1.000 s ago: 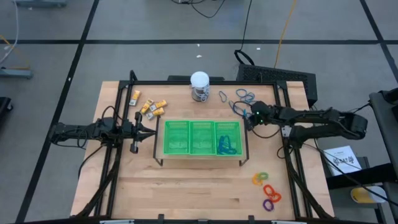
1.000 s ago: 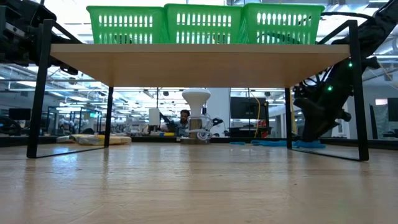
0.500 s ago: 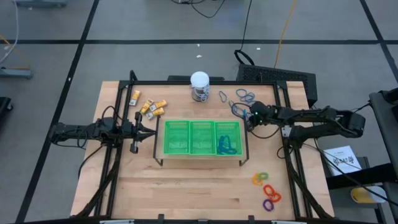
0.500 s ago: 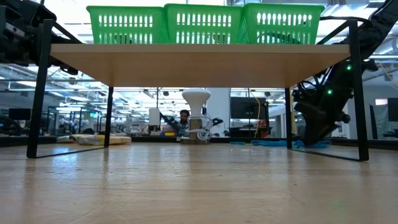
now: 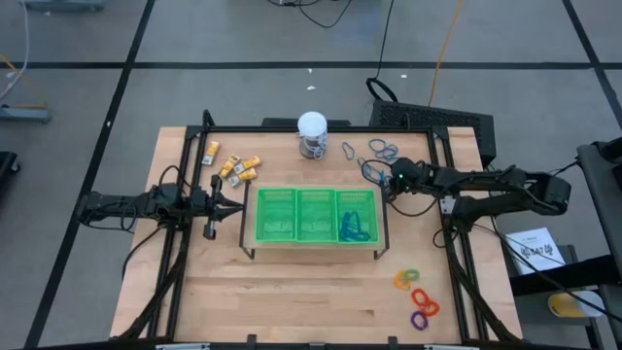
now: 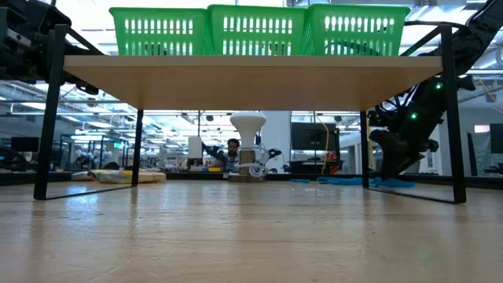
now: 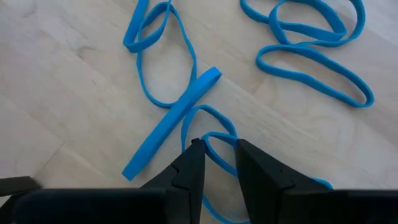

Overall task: Pick & Place Office Desk Supplies
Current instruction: Put the blue rubber band into the right green bin on the shelf

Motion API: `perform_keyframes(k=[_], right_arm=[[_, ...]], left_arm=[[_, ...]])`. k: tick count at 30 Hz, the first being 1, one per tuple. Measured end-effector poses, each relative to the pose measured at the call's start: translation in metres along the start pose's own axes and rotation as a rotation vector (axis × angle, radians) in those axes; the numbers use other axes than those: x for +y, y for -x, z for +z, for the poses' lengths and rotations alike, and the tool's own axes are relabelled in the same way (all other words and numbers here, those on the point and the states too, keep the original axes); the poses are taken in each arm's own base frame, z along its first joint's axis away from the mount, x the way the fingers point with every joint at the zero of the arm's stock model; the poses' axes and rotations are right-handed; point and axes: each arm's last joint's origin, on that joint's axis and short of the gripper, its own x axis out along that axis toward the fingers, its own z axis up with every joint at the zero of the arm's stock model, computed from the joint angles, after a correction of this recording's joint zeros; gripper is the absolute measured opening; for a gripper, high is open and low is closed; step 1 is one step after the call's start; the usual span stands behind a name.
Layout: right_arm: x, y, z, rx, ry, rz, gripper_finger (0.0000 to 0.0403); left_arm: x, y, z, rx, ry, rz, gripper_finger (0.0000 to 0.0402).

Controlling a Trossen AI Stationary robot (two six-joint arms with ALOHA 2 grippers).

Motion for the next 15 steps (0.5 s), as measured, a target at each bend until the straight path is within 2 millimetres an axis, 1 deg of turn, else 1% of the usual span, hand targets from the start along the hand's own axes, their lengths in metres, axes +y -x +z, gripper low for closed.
perform_keyframes(k=[15], right_arm=[[-0.0005,0.0,-0.0012,0.012,0.007,-0.005,0.0076]], left_arm=[[0.0,0.0,0.0,0.0,0.0,0.0,0.0045]])
